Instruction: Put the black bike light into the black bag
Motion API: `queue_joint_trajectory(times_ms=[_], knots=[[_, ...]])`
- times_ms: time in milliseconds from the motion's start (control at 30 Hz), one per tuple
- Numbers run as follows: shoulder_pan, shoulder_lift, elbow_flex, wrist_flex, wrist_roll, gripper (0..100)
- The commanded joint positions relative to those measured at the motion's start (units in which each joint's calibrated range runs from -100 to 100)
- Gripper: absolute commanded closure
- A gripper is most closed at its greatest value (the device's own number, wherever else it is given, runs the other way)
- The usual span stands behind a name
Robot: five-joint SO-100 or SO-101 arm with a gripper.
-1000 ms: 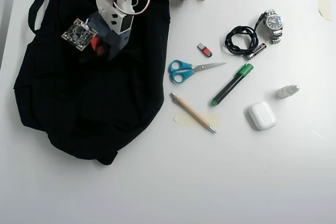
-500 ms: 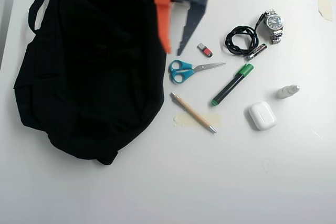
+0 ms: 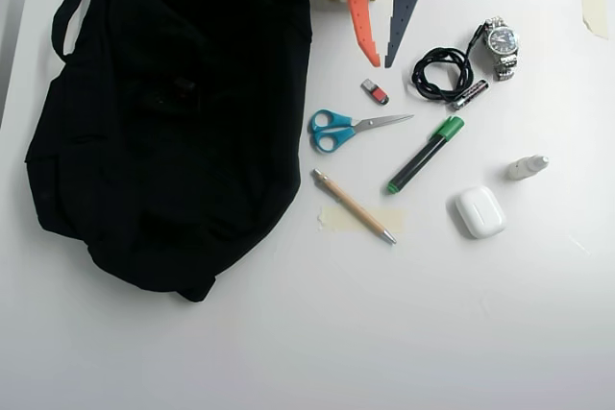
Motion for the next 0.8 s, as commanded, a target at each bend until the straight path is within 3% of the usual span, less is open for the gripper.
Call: queue_joint_trajectory(times_ms=[0, 133, 233, 333, 467, 767], knots=[[0.1, -6.3, 16.5, -13.4, -0.2, 98], [-0.7, -12.4, 32.3, -23.7, -0.2, 98], [-1.5, -13.4, 36.2, -21.7, 0.3, 98], [-1.3, -14.4, 36.1, -11.2, 0.5, 98], [0.3, -14.4, 36.2, -6.9, 2.2, 98], [0.7, -14.6, 36.2, 20.4, 3.0, 98]])
